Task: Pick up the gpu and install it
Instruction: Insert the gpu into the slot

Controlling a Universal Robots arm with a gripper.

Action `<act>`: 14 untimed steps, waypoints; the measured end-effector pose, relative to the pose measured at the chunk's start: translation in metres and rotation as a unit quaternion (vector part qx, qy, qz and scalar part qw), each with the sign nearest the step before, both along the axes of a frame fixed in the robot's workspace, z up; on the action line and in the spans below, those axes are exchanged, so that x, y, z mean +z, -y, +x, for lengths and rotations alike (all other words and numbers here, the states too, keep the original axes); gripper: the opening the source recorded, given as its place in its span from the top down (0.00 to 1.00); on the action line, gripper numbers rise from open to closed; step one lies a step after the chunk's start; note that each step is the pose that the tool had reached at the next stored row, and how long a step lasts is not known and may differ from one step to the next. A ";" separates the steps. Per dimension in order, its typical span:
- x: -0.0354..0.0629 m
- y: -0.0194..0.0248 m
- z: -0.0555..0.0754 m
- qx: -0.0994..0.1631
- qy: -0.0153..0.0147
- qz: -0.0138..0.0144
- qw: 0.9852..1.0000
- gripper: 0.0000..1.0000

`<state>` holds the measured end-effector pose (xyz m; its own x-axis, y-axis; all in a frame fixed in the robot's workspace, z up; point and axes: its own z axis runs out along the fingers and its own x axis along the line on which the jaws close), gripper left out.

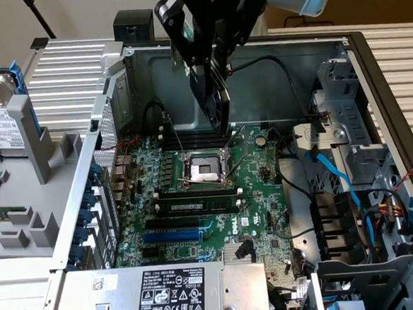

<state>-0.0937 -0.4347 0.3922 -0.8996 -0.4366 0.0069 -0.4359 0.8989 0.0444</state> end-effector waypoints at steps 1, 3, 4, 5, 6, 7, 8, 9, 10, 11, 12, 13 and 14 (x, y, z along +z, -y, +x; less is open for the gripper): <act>0.0000 0.0000 0.001 0.007 0.000 0.000 1.000 0.73; -0.0001 0.0000 0.002 0.021 0.000 0.000 1.000 0.73; 0.0000 0.0000 0.002 0.028 0.000 0.000 1.000 0.73; 0.0000 0.0000 0.003 0.035 0.000 0.000 0.999 0.73; 0.0000 0.0000 0.003 0.041 0.000 0.000 0.999 0.73; 0.0000 0.0000 0.004 0.048 0.000 0.000 0.999 0.73; 0.0000 0.0000 0.004 0.054 0.000 0.000 0.999 0.73; 0.0000 0.0000 0.005 0.060 0.000 0.000 0.998 0.73; 0.0000 0.0000 0.006 0.067 0.000 0.000 0.998 0.73; 0.0000 0.0000 0.006 0.073 0.000 0.000 0.997 0.73; 0.0000 0.0000 0.007 0.079 0.000 0.000 0.997 0.73; 0.0000 0.0000 0.008 0.085 0.000 0.000 0.996 0.73; 0.0000 0.0000 0.008 0.092 0.000 0.000 0.996 0.73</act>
<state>-0.0853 -0.4347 0.3922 -0.8050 -0.5933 0.0069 -0.5925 0.8044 0.0444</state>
